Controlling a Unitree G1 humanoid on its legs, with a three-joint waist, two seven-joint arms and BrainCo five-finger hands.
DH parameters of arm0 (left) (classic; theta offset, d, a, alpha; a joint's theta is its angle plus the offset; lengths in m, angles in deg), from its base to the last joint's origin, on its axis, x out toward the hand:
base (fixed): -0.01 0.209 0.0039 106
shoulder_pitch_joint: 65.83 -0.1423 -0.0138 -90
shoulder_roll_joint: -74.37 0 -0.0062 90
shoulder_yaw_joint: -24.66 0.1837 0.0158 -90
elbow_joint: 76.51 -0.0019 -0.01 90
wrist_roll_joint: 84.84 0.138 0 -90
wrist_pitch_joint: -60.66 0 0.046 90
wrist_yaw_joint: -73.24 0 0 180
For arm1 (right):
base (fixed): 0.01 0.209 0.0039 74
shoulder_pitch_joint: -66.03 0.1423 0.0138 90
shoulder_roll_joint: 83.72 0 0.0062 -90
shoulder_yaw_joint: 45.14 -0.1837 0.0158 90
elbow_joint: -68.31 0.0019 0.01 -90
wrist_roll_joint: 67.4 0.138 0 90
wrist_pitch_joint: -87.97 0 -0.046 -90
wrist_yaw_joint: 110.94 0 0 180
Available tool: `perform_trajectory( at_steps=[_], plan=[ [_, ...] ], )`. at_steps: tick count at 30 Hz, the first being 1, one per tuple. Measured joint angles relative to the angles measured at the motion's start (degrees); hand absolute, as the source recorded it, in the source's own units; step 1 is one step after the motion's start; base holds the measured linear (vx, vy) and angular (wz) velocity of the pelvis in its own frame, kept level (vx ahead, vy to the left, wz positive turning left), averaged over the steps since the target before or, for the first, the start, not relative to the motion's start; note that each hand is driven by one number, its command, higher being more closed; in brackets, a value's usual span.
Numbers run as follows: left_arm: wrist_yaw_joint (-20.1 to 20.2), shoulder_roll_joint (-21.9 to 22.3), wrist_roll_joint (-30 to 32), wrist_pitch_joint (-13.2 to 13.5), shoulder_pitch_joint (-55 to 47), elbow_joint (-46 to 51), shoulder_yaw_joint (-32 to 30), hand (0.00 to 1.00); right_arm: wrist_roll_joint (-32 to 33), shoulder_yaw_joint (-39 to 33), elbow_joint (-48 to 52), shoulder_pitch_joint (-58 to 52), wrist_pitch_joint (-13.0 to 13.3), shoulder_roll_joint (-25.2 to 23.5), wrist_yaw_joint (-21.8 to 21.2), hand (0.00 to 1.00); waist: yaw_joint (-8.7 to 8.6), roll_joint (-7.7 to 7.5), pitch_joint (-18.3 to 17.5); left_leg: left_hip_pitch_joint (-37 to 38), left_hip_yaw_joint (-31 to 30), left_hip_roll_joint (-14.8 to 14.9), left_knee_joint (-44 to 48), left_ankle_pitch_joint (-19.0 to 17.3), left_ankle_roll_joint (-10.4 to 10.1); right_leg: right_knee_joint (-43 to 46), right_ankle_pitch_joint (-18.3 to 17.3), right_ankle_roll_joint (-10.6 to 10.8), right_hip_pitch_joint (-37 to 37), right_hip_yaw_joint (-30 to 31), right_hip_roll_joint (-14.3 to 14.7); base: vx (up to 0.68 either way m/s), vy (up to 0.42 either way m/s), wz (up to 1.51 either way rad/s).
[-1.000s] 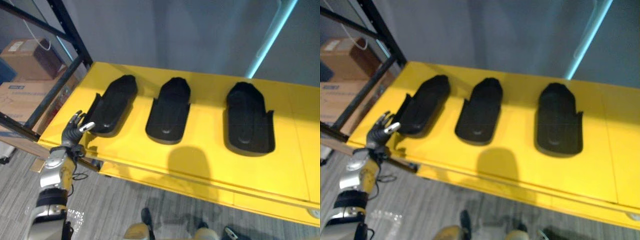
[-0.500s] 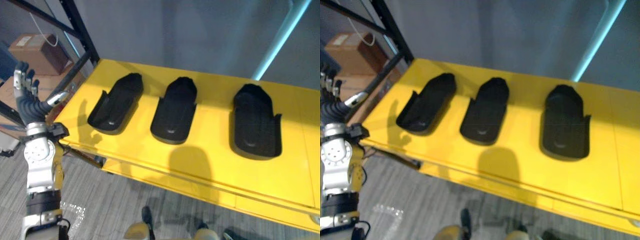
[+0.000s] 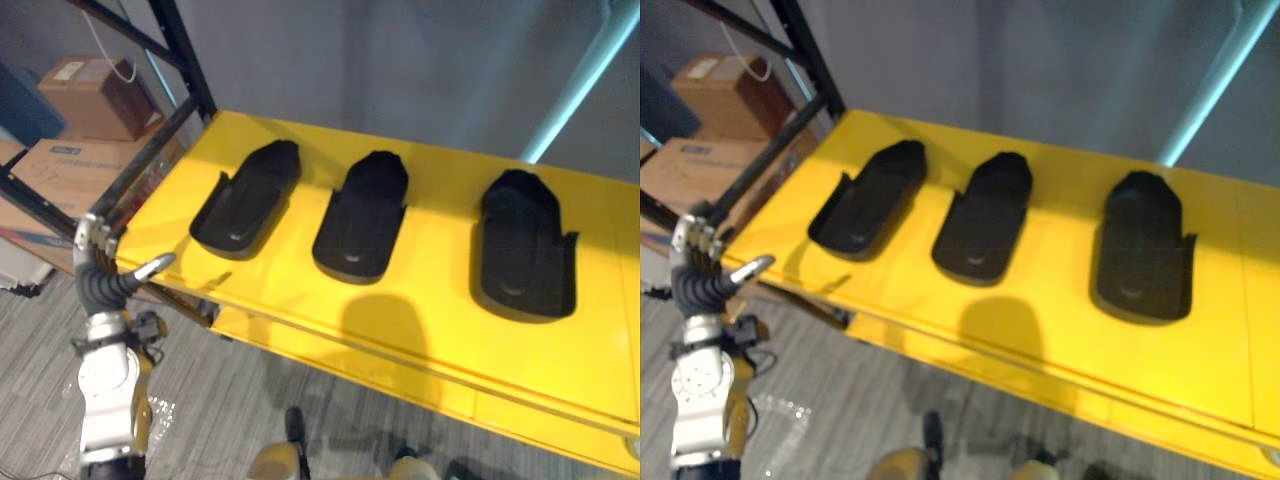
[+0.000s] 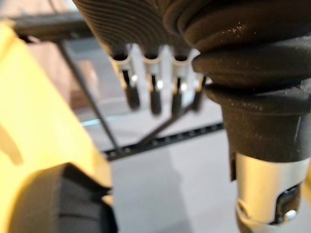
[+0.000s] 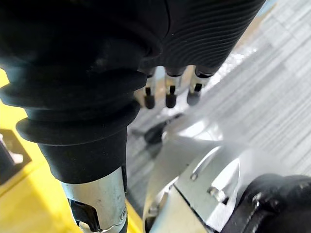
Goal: Walk over and take plastic housings, then place them on the shelf
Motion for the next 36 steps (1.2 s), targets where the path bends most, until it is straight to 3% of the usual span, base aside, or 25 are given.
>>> perform_trajectory(
  at_steps=[2, 6, 15, 19, 23, 31, 36],
  plan=[
    [3.21, 1.44, -0.06, -0.16, -1.09, 0.0, 1.66, 1.0, 0.4, 0.04, 0.01, 0.21, 0.05, 0.01, 0.01, 0.0, -0.05, 0.02, -0.02, -0.71, -0.85, -0.12, 0.0, 0.33, 0.14, -0.09, 0.01, 0.04, -0.09, -0.7, 0.01, -0.02, 0.0, 0.17],
    [5.59, 1.74, -0.55, -2.07, -1.72, 0.0, 4.36, 1.0, 0.39, 1.19, -0.02, 0.83, 0.04, 0.16, 0.01, 0.0, -0.16, -0.04, -0.05, -0.97, -1.27, -0.14, 0.01, 0.5, 0.23, -0.14, 0.04, 0.09, -0.11, -0.98, 0.07, -0.01, 0.001, 0.06],
    [4.55, 1.74, -1.9, -4.94, -1.05, -1.67, 7.43, 1.0, 0.36, 1.27, -0.02, 1.6, -0.15, 0.15, 0.06, 0.0, -0.74, -0.04, -0.05, -0.71, -0.62, 0.03, 0.01, 0.5, 0.23, -0.22, 0.17, 0.3, -0.19, -0.46, 0.11, 0.0, 0.001, -0.02],
    [2.17, 1.62, -3.62, -5.34, 0.83, -5.89, 7.53, 1.0, 0.34, 1.48, 0.47, 1.9, -0.3, 0.16, 0.09, 0.0, -0.85, -0.07, -0.1, -0.47, 0.21, 0.06, 0.01, 0.52, 0.25, -0.43, 0.44, 0.67, -0.47, 0.27, 0.06, -0.01, 0.007, -0.11],
    [0.16, 1.47, -5.39, -5.24, 3.7, -13.06, 6.58, 1.0, 0.24, 2.79, 2.43, 1.89, -0.66, 0.11, 0.12, 0.0, -1.04, -0.07, -0.11, 0.34, 0.54, 0.07, 0.0, 0.51, 0.25, -0.73, 0.21, 0.26, -0.01, 0.72, 0.06, -0.01, 0.005, -0.06],
    [-0.09, 0.92, -7.73, -3.34, 9.0, -21.53, 4.77, 1.0, -0.3, 4.64, 4.28, 2.1, -0.89, 0.26, 0.14, 0.0, -1.41, -0.07, -0.11, 0.38, 0.96, 0.08, 0.0, 0.5, 0.24, -1.49, 0.26, 0.3, -0.01, 1.0, 0.1, 0.0, 0.001, -0.01],
    [-0.82, -0.86, -7.88, -0.73, 10.7, -23.76, 3.6, 1.0, -1.19, 5.02, 4.44, 2.48, -1.45, 0.25, 0.23, 0.0, -1.88, -0.1, -0.1, 0.42, 1.68, 0.1, 0.0, 0.41, 0.3, -2.02, 1.14, 0.42, 0.02, 1.51, 0.21, 0.02, 0.004, -0.07]
  ],
)
